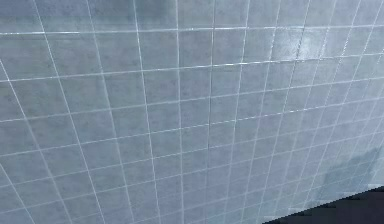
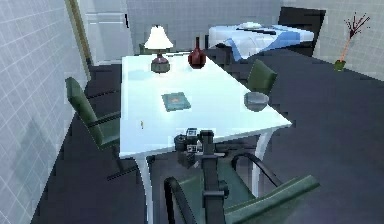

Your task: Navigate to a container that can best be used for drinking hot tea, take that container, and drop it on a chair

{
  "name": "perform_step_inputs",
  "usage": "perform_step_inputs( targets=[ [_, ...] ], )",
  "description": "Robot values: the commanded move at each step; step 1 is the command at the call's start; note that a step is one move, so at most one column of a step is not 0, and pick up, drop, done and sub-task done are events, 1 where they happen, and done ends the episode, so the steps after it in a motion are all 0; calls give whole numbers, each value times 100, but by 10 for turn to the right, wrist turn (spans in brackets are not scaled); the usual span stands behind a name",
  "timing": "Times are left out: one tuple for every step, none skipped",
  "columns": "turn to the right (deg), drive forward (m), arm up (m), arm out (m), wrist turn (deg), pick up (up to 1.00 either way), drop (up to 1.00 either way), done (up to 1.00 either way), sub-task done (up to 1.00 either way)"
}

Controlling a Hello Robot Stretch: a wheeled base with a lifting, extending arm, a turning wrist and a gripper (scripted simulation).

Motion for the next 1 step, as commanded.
perform_step_inputs(
  targets=[
    [0,0,0,0,0,0,0,100,0]
  ],
)
